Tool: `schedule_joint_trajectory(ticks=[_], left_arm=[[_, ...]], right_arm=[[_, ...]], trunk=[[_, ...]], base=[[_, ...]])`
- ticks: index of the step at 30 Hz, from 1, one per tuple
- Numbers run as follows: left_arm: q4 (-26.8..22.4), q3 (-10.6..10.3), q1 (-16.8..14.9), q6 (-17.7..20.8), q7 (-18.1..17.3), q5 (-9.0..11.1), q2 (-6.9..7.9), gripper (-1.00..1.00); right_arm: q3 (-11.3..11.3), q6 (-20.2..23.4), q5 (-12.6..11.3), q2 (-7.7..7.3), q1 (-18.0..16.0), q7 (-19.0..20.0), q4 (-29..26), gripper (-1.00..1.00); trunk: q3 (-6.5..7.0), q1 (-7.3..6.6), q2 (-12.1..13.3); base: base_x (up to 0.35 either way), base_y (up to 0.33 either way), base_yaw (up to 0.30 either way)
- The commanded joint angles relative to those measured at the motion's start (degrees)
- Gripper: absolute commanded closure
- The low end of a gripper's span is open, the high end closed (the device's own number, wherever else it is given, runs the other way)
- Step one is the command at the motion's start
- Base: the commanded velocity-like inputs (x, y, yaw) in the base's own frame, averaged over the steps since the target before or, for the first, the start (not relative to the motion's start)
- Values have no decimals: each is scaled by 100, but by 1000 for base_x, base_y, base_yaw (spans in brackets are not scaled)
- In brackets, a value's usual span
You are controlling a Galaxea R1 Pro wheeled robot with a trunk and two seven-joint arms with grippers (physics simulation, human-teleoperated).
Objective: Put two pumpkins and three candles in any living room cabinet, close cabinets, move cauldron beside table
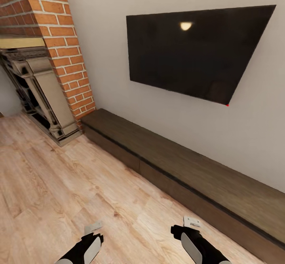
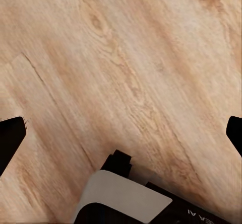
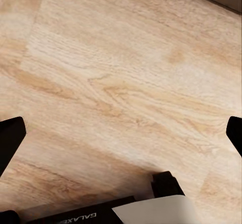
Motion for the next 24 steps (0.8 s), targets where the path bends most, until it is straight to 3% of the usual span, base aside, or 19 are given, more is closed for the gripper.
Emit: schedule_joint_trajectory(ticks=[1, 20, 24], left_arm=[[-10, -47, -2, 34, 41, 30, 3, -100], [-10, -47, -2, 35, 41, 30, 3, -100], [-10, -47, 0, 35, 41, 30, 3, -100]], right_arm=[[34, 18, -42, -6, -3, -49, -13, -100], [34, 17, -43, -6, -3, -23, -13, -100], [33, 17, -43, -6, -3, -23, -13, -100]], trunk=[[13, -22, 38], [354, -440, 800], [426, -527, 960]], base=[[0, 0, 283], [0, 0, 282], [0, 0, 114]])
